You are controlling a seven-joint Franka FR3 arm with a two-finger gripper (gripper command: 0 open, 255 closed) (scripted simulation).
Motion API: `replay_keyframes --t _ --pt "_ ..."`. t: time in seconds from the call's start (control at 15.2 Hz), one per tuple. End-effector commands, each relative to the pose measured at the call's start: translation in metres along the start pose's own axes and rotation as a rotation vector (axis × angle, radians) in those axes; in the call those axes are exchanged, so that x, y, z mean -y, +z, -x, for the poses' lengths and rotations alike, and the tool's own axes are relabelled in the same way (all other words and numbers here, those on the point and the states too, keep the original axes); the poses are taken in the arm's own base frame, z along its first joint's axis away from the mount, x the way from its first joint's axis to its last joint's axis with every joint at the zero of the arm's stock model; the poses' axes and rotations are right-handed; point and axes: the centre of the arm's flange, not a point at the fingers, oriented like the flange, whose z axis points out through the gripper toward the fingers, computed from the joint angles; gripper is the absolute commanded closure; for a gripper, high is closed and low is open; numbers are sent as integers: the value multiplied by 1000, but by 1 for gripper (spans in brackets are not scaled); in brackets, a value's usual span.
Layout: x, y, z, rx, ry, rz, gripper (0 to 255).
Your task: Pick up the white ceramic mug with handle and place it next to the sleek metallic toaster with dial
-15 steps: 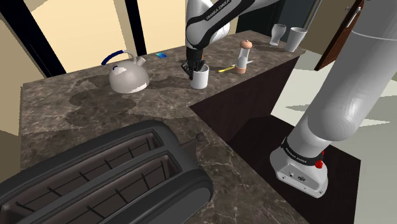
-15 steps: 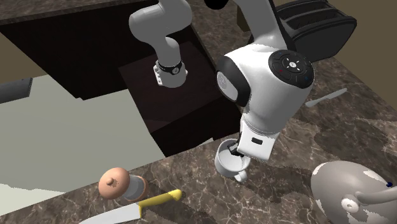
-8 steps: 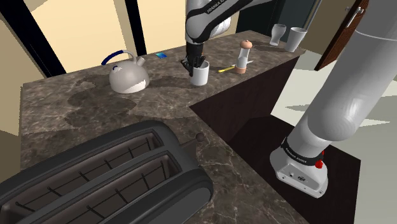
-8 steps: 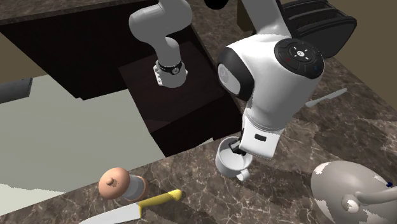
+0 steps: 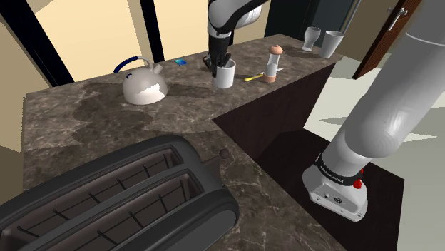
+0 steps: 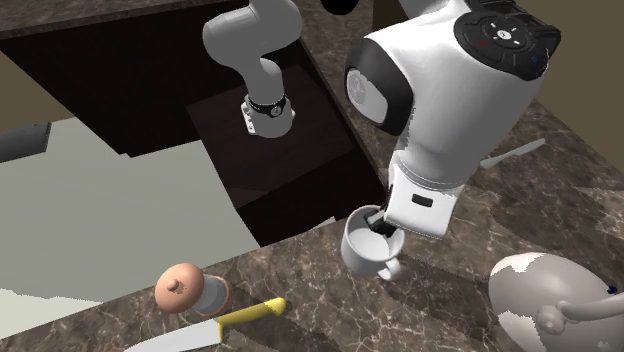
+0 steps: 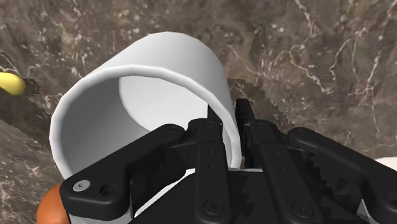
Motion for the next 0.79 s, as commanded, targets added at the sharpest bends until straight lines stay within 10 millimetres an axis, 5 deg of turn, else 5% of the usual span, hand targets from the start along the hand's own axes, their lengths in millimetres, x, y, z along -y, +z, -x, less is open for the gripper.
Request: replay_keyframes --t 0.0,0.73 --pt "-1 -11 -2 0 0 0 255" --pt "-1 -69 -7 0 0 0 255"
